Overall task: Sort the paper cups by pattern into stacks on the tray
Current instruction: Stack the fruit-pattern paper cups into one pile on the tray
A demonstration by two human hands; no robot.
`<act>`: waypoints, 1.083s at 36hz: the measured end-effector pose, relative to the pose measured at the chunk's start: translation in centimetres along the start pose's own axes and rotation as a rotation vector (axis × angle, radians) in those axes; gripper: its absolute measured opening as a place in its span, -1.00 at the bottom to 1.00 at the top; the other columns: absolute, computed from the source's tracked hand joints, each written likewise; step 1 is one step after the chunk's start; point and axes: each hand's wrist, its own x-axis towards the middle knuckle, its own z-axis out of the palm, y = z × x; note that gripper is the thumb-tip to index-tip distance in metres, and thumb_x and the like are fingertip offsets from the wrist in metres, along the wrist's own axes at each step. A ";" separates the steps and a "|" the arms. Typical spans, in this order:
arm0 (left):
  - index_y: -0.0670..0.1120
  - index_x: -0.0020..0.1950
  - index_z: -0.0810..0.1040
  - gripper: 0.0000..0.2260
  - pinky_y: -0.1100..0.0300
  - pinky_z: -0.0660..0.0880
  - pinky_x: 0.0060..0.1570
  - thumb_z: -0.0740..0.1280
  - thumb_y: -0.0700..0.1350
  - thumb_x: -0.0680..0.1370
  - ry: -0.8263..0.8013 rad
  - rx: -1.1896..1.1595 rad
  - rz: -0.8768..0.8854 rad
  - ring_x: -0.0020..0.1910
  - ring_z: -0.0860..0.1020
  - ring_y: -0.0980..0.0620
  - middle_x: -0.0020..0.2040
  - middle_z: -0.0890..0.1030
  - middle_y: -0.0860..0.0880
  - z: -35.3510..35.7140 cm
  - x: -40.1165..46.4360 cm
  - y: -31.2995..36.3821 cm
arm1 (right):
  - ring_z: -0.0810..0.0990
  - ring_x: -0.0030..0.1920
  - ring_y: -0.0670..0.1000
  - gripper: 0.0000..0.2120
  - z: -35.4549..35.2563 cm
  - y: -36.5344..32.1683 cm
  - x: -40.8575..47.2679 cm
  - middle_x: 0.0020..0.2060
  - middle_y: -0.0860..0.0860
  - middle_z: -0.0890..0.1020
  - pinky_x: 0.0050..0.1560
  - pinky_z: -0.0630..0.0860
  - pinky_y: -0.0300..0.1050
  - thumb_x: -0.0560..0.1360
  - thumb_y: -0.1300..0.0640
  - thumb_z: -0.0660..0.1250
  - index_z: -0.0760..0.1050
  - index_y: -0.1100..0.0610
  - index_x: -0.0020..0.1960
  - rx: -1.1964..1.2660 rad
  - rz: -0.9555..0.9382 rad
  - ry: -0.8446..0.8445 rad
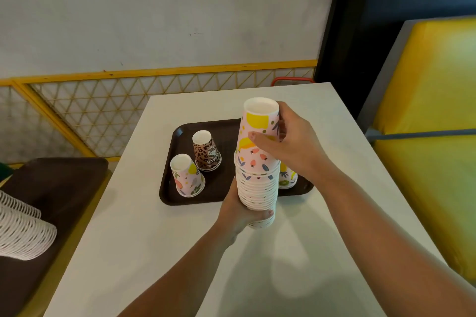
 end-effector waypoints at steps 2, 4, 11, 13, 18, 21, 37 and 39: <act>0.05 0.39 0.38 -0.04 0.04 0.54 0.19 0.62 -0.08 0.01 -0.003 -0.010 -0.002 0.22 0.56 0.09 0.20 0.62 0.10 0.1 0.1 0.0 | 0.46 -0.25 -0.49 -0.60 -0.2 -0.1 0.1 -0.18 -0.39 0.44 -0.32 0.37 -0.61 0.40 0.04 0.42 0.28 -0.13 0.11 -0.006 0.014 0.007; 0.05 0.41 0.37 -0.02 0.09 0.54 0.17 0.61 -0.07 0.00 -0.008 -0.013 -0.001 0.22 0.56 0.11 0.20 0.61 0.11 0.2 0.1 0.0 | 0.46 -0.26 -0.49 -0.61 -0.4 -0.1 0.3 -0.19 -0.39 0.44 -0.34 0.38 -0.60 0.40 0.03 0.41 0.28 -0.13 0.10 -0.013 0.024 0.026; 0.07 0.42 0.34 0.00 0.07 0.54 0.18 0.62 -0.05 0.01 0.000 0.005 0.000 0.23 0.55 0.10 0.21 0.61 0.12 0.5 0.3 -0.3 | 0.59 -0.02 -0.19 -0.71 -2.4 -0.8 1.4 -0.06 -0.19 0.59 0.03 0.58 -0.13 0.42 0.01 0.38 0.39 -0.08 0.10 0.178 0.048 0.207; 0.06 0.42 0.34 -0.01 0.08 0.55 0.16 0.63 -0.06 0.02 -0.003 0.000 0.001 0.21 0.56 0.11 0.20 0.61 0.11 0.5 0.4 -0.4 | 0.61 0.05 -0.06 -0.69 -3.0 -0.9 1.7 0.03 -0.08 0.62 0.09 0.56 0.04 0.42 -0.03 0.38 0.42 -0.04 0.12 0.285 0.052 0.268; 0.05 0.37 0.40 -0.06 0.14 0.57 0.06 0.63 -0.08 0.01 0.020 -0.031 -0.008 0.20 0.57 0.06 0.19 0.63 0.07 0.1 0.6 -0.8 | 0.63 0.02 -0.07 -0.82 -4.5 -0.2 2.6 0.02 -0.05 0.61 0.01 0.58 -0.13 0.51 0.08 0.30 0.42 0.01 0.10 0.579 0.081 0.503; 0.03 0.40 0.38 -0.03 0.04 0.57 0.13 0.64 -0.09 0.02 0.020 -0.034 -0.015 0.22 0.57 0.03 0.21 0.62 0.04 -0.2 0.6 -1.1 | 0.59 0.04 -0.10 -0.68 -4.0 2.3 2.9 0.08 -0.02 0.58 0.04 0.57 -0.16 0.49 0.09 0.33 0.37 0.09 0.21 0.378 0.138 0.602; 0.02 0.43 0.37 -0.06 0.06 0.55 0.16 0.63 -0.09 0.08 -0.001 -0.026 0.013 0.23 0.57 0.06 0.24 0.61 0.06 -0.2 0.8 -0.1 | 0.42 0.26 -0.03 -0.33 0.2 11.5 -0.5 0.28 0.01 0.42 0.12 0.34 -0.28 0.36 0.00 0.47 0.27 0.08 0.37 -0.145 0.219 0.326; 0.02 0.43 0.36 -0.05 0.04 0.54 0.18 0.63 -0.08 0.07 0.002 -0.026 0.013 0.23 0.56 0.07 0.24 0.60 0.06 -0.1 0.9 0.0 | 0.38 0.28 -0.07 -0.37 0.0 10.2 -0.5 0.31 -0.02 0.38 0.12 0.30 -0.41 0.40 -0.03 0.41 0.25 0.07 0.39 -0.148 0.165 0.392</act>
